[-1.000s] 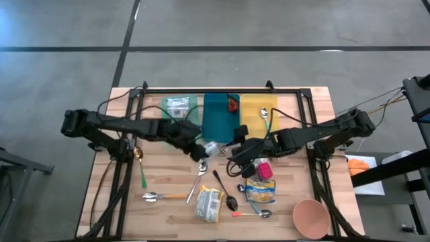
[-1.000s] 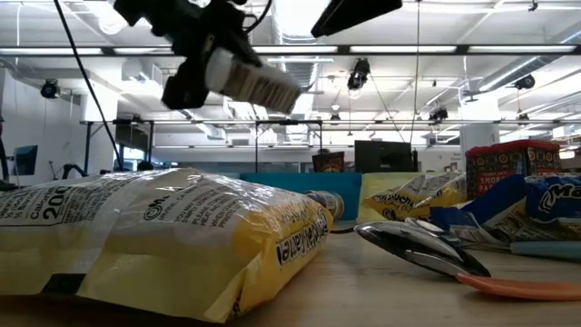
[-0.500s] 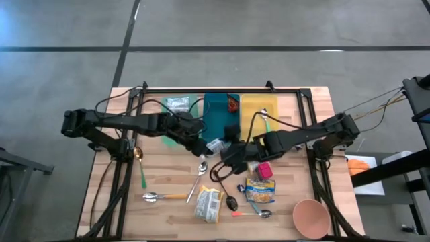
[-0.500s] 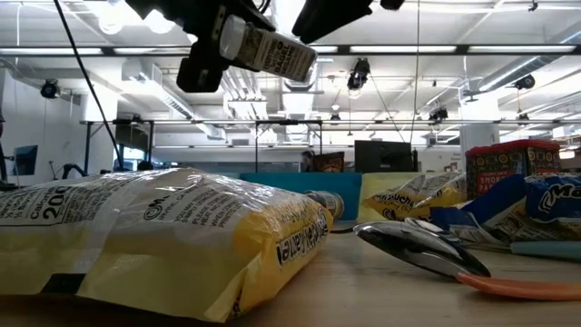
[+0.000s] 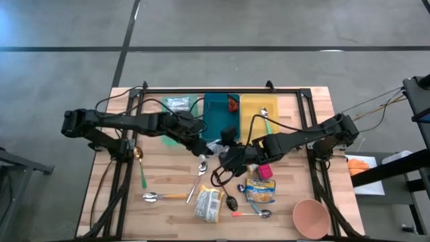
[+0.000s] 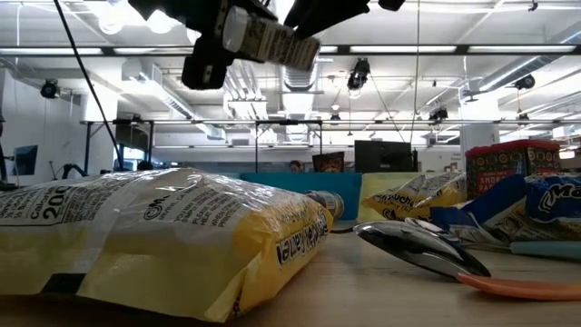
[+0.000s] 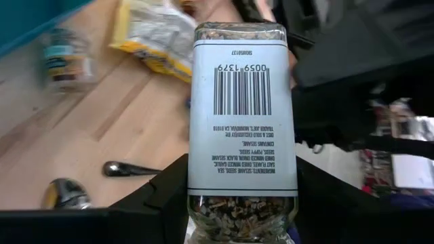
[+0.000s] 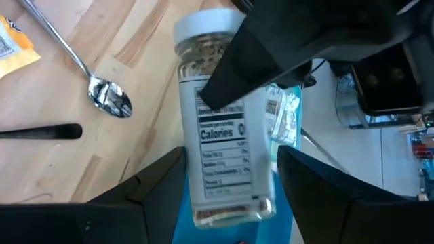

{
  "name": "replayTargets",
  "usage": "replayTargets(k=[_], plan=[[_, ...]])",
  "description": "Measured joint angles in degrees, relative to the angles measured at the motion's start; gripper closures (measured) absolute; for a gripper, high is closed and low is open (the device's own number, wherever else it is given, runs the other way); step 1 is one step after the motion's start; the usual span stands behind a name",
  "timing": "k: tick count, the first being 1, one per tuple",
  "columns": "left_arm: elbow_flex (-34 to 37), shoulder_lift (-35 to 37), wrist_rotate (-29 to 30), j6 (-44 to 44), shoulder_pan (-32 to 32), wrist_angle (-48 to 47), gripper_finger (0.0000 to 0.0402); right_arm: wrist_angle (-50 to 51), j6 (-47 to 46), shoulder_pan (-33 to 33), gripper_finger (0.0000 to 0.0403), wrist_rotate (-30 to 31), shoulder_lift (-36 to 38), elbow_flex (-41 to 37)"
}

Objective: Pick & Place Food Item
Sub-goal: Put the white seasoning bottle into the blue bin

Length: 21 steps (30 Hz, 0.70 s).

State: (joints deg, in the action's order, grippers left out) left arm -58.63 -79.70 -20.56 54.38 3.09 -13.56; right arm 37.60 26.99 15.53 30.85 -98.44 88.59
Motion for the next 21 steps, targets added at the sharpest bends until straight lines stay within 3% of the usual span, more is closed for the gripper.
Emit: replayTargets(k=[15,21], plan=[[0.0,0.0,-2.1,1.0,0.0,2.3,0.0205,0.0,2.0,-0.7,0.0173,-1.3,-0.1,-0.4],[0.0,0.0,-3.0,0.5,0.0,2.3,0.0205,0.0,1.5,-0.7,0.0210,-1.8,-0.1,-0.5]])
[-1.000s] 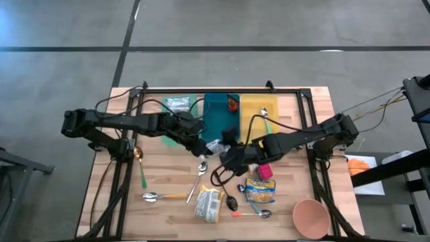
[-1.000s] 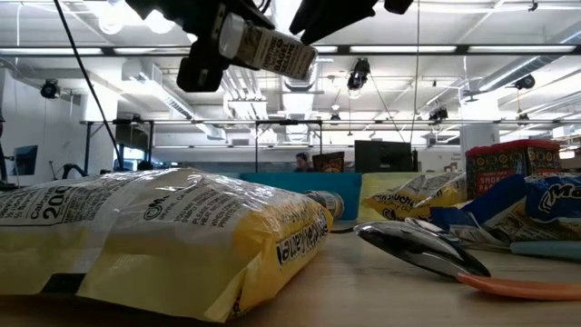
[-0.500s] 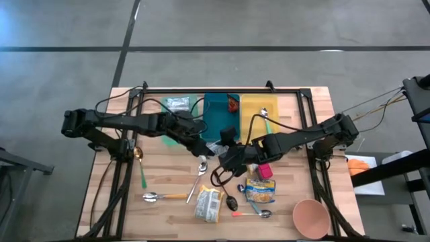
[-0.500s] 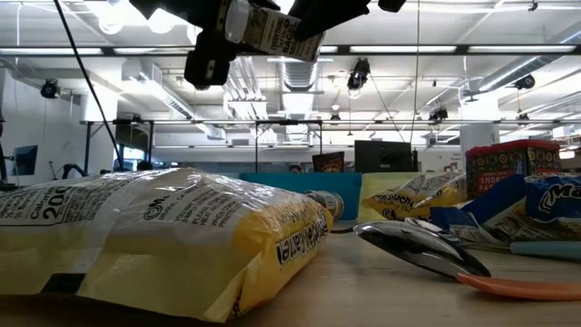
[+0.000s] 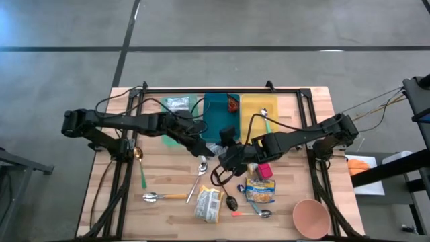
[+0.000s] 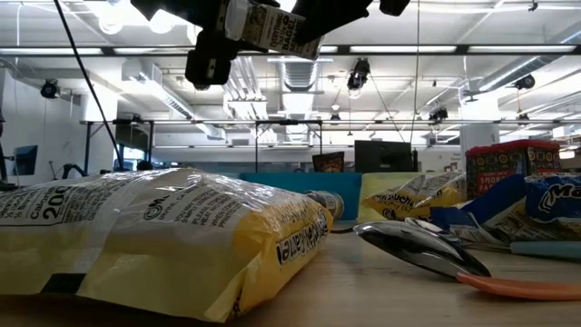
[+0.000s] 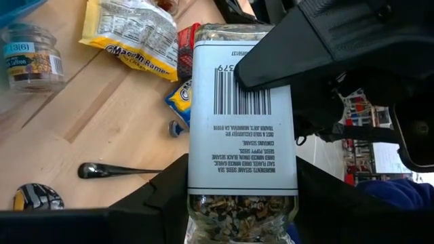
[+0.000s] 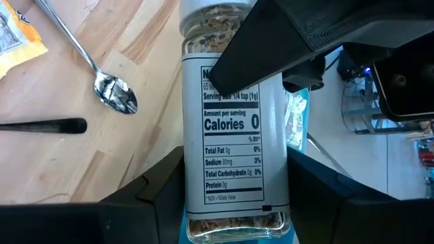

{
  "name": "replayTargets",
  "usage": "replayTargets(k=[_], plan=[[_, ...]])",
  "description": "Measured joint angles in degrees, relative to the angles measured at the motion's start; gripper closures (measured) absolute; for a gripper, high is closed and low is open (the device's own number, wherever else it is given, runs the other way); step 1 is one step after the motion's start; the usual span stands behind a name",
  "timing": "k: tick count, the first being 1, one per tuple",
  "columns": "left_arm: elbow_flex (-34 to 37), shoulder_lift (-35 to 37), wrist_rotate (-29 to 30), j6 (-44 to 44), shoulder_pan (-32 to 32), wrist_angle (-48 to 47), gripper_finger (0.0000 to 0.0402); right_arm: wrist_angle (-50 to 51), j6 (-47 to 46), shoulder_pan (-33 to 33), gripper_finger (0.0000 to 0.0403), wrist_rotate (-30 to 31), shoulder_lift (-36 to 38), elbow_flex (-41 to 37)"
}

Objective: Pick & Place Food Item
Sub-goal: Put the white seasoning bottle into the blue bin

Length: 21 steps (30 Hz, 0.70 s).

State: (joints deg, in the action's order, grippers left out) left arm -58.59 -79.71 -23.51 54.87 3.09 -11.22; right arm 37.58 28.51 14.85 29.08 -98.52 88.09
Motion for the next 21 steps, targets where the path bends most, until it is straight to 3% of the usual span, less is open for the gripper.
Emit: replayTargets(k=[9,16,21], plan=[[0.0,0.0,-0.6,1.0,0.0,0.1,0.0201,-0.1,-2.5,0.0,0.0210,0.2,0.0,0.0],[0.0,0.2,-1.7,2.3,0.1,2.0,0.0052,0.2,-8.7,0.0,0.0210,0.6,0.1,-0.1],[0.0,1.5,-0.8,5.6,0.6,3.6,0.0008,1.6,-19.6,0.0,0.0210,1.5,1.0,0.2]])
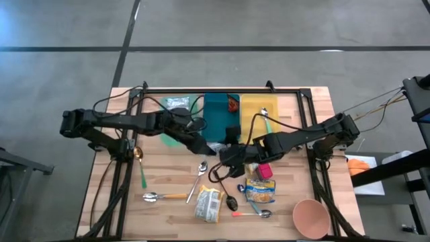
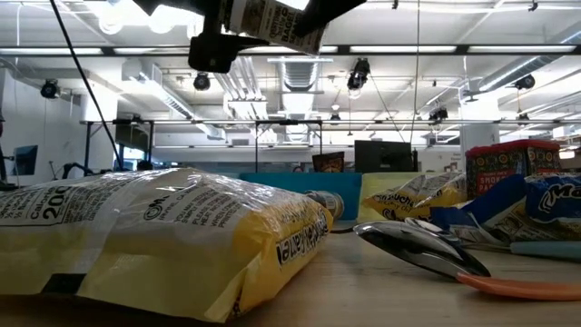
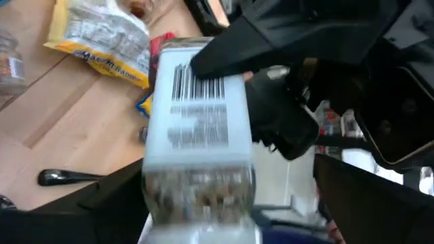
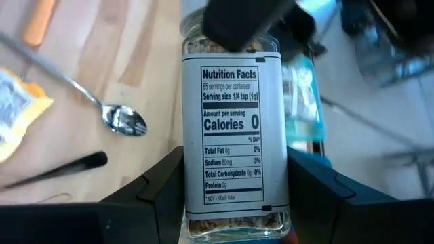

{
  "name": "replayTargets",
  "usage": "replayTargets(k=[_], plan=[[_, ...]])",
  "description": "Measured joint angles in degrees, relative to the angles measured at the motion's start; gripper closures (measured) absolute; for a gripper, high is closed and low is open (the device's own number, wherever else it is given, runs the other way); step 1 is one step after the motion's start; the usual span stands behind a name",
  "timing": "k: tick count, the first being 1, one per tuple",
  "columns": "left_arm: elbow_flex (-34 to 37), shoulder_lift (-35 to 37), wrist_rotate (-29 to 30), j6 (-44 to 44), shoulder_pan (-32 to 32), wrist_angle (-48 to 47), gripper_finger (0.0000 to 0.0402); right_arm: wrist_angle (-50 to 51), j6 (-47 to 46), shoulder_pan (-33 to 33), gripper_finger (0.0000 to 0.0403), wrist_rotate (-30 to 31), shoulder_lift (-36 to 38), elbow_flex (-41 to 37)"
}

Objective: Pick & Place Food Item
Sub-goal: Put the white seasoning bottle into the blue bin

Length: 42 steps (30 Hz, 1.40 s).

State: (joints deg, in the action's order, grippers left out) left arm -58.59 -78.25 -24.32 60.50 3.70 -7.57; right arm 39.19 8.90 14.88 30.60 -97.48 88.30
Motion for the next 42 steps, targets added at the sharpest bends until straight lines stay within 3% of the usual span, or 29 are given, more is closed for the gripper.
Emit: replayTargets(k=[6,11,21,42], plan=[[0.0,2.2,10.4,7.0,0.6,-0.8,0.0034,2.3,-11.1,0.5,0.0210,8.0,1.7,0.1],[0.0,3.2,16.8,7.6,1.4,-0.5,0.0061,2.3,-14.9,0.6,0.0210,8.7,2.6,0.2],[-0.1,3.2,17.2,7.9,2.1,1.3,0.0100,2.4,-15.0,1.0,0.0210,11.0,2.6,0.2],[0.0,3.2,15.6,7.0,2.0,3.7,0.0102,2.0,-16.0,1.0,0.0210,13.1,2.9,0.7]])
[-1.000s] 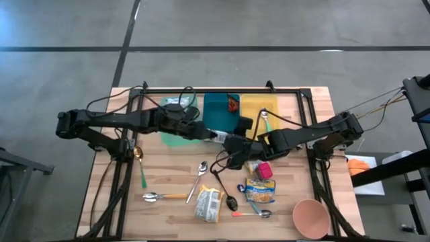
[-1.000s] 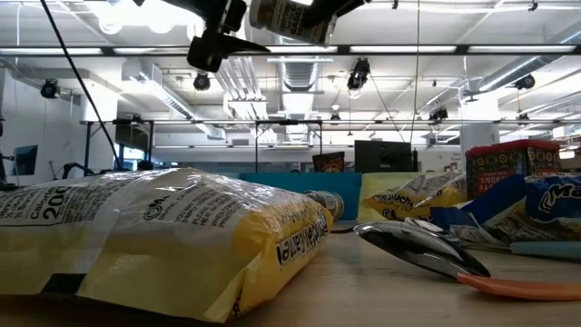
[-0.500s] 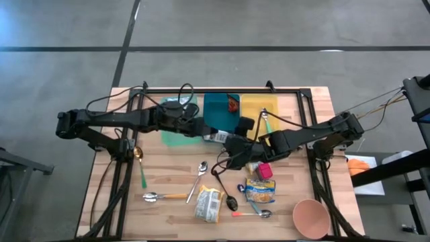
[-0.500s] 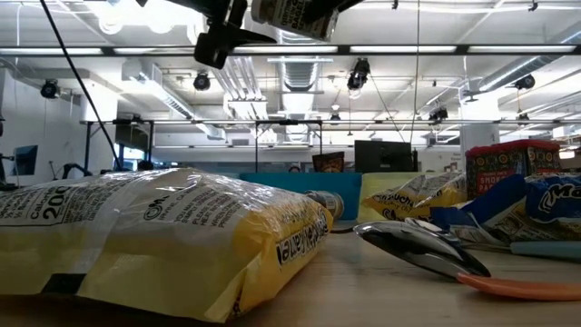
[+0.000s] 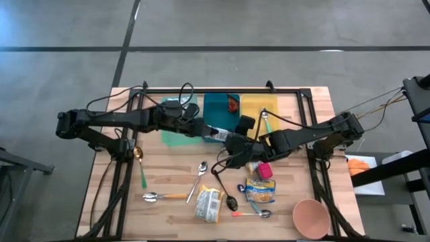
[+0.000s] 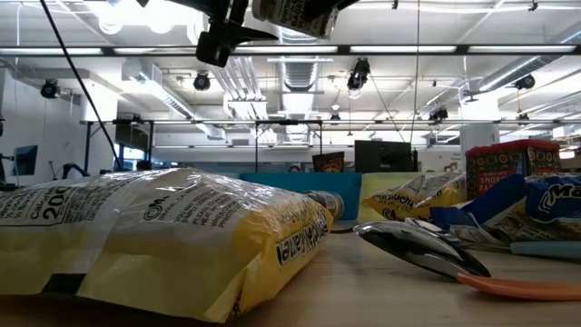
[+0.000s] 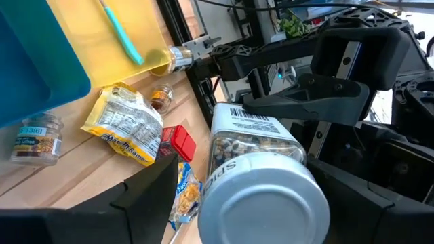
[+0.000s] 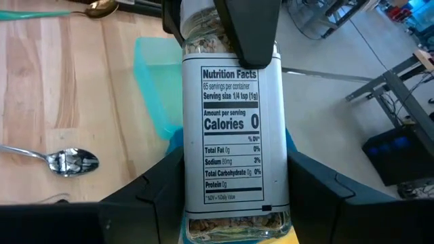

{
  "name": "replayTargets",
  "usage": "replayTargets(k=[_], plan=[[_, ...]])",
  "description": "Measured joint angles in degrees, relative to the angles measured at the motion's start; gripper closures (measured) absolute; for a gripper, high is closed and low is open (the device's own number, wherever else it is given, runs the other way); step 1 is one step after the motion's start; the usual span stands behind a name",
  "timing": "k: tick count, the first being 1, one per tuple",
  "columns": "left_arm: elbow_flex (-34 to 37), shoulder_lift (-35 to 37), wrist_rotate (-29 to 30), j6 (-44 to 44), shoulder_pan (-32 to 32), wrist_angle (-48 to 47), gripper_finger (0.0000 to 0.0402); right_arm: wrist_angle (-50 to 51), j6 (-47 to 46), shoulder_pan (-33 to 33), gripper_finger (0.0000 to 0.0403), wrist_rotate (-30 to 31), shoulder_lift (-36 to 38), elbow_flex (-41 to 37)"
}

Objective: Pick & Place Food Item
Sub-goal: Put the white seasoning bottle into the blue bin

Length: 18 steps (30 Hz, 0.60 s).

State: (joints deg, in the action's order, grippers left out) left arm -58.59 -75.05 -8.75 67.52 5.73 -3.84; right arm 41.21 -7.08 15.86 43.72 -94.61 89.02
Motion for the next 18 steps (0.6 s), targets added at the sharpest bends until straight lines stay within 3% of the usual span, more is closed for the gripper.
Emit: replayTargets(k=[12,18], plan=[[0.0,0.0,-2.8,-4.7,0.0,2.3,0.0109,-0.2,0.2,0.0,0.0210,0.0,0.0,0.9],[0.0,0.0,-4.2,-6.3,0.0,2.4,0.0177,0.0,0.0,0.0,0.0210,-0.1,0.0,1.3]])
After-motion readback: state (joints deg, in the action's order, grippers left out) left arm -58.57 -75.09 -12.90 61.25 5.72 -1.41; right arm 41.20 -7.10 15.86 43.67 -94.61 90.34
